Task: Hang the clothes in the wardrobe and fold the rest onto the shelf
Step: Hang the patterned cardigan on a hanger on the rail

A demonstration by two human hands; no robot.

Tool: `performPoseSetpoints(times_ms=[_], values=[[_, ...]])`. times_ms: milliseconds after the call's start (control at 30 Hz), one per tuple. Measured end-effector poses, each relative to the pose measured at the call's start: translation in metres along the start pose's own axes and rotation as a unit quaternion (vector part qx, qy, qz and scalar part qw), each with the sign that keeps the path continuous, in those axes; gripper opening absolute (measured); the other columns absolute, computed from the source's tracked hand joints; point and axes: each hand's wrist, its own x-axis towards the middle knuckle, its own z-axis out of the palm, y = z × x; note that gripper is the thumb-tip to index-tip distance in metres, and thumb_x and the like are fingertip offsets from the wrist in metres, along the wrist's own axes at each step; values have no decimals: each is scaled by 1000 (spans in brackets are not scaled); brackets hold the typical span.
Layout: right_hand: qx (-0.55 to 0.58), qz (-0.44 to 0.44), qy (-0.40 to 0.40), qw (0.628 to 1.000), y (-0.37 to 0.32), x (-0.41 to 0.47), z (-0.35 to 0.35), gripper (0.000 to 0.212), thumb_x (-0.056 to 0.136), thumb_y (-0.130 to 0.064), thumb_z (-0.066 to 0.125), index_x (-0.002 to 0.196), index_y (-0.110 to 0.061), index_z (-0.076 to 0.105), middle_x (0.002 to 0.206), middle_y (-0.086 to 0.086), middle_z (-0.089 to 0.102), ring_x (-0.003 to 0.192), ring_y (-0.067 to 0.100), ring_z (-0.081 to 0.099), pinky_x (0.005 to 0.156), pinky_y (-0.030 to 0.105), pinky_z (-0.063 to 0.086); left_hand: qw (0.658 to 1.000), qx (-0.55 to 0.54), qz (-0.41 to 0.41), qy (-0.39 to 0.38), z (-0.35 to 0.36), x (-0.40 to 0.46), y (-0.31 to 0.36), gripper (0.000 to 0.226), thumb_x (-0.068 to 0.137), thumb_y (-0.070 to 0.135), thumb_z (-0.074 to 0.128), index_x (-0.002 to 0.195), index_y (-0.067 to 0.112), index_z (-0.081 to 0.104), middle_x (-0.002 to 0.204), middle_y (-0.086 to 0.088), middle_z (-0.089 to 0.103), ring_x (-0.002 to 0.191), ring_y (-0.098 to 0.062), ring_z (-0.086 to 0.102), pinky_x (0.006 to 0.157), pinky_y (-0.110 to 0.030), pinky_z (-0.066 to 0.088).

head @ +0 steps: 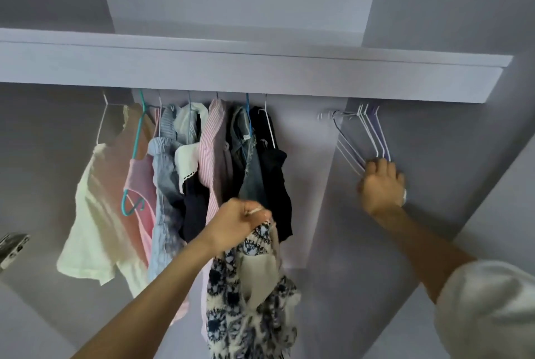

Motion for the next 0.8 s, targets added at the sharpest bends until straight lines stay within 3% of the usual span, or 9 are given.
performPoseSetpoints(times_ms=[100,200,300,367,433,533,667,800], values=[[-56,-8,35,998,7,14,4,34,82,-2,51,115,5,53,111,24,53,103,37,51,83,41,40,999,-25,-5,20,0,-1,0,39,93,18,55,62,-4,48,64,-6,30,62,-15,27,55,-22,26],[-118,13,55,991,6,23,-5,20,76,-2,62,96,2,62,90,18,62,84,33,62,67,35,51,999,-24,-5,47,-7,3,6,40,93,19,56,72,-14,51,68,-9,33,67,-17,29,57,-23,27],[-38,11,21,999,7,34,-8,25,90,1,37,112,7,47,109,27,55,103,39,54,76,44,46,999,-6,-5,43,-13,5,12,39,93,21,56,76,-14,55,71,-7,39,70,-16,34,63,-24,30],[-13,11,41,999,7,36,-4,26,92,1,29,114,7,43,113,29,52,107,41,50,79,46,44,999,-6,-7,47,-15,4,14,39,93,21,56,77,-14,56,71,-7,40,70,-15,35,64,-25,30],[-10,9,50,999,5,33,-4,23,90,3,33,110,7,44,108,30,53,102,41,53,75,46,46,998,-6,-6,55,-15,2,15,41,93,20,56,73,-16,52,67,-9,35,65,-17,31,61,-26,29],[-43,-7,87,995,5,27,-8,19,77,9,55,96,9,53,85,30,60,78,40,62,58,43,52,998,-7,-8,60,-14,-2,17,39,93,19,56,72,-15,53,67,-9,35,65,-18,30,60,-25,28],[14,27,33,999,0,29,-16,35,90,-9,45,121,7,45,116,26,55,110,39,52,80,44,47,998,-13,-5,60,-14,-5,19,38,93,18,56,72,-14,54,63,-8,30,58,-12,28,54,-21,28],[149,82,35,985,-17,27,-31,33,87,-19,51,112,2,51,114,22,58,110,39,53,83,42,47,998,-19,-12,67,-12,-7,19,38,93,18,57,74,-16,56,54,1,27,47,-4,22,48,-16,26]])
